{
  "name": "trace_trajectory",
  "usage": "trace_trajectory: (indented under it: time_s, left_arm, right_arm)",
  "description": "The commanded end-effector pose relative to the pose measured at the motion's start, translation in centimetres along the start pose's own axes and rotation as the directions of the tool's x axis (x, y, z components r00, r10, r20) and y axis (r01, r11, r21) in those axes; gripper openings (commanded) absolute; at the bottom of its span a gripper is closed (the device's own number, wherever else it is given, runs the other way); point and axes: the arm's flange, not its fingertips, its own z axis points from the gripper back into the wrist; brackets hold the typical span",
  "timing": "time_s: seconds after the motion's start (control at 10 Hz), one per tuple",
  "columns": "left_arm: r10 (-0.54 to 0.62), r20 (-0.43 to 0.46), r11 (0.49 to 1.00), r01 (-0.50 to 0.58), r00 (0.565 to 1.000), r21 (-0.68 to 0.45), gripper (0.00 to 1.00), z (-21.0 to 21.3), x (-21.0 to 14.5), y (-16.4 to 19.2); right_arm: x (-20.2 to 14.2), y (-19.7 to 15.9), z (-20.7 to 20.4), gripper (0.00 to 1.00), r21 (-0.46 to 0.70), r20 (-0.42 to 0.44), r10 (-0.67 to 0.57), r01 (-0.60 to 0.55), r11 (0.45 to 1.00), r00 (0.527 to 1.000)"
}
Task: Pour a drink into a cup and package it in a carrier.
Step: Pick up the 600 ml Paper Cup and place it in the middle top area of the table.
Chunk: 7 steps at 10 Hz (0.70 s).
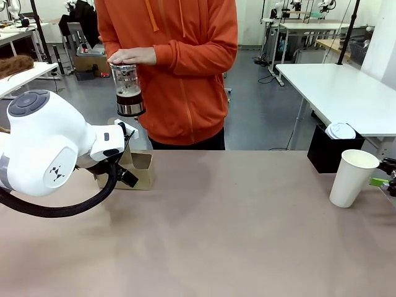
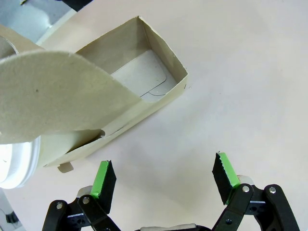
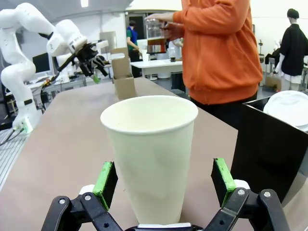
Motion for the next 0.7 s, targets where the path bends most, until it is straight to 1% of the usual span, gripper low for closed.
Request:
trace_trajectory:
  time_s: [0.0,0.6]
  left_arm:
    - [0.0,0.001,1.0,0.0,1.0,-0.001,1.0,0.0,0.0,0.0]
    - [0.0,0.001,1.0,0.0,1.0,-0.001,1.0,0.0,0.0,0.0]
  right_arm:
    - [-0.2,0.6,-1.3,1.0,-0.016,-0.015,0.011,-0.012,1.0,1.0]
    - [-1.6,0.8,-4.5,1.0,0.012,-0.01,-0.045,0.045,0.999,0.999]
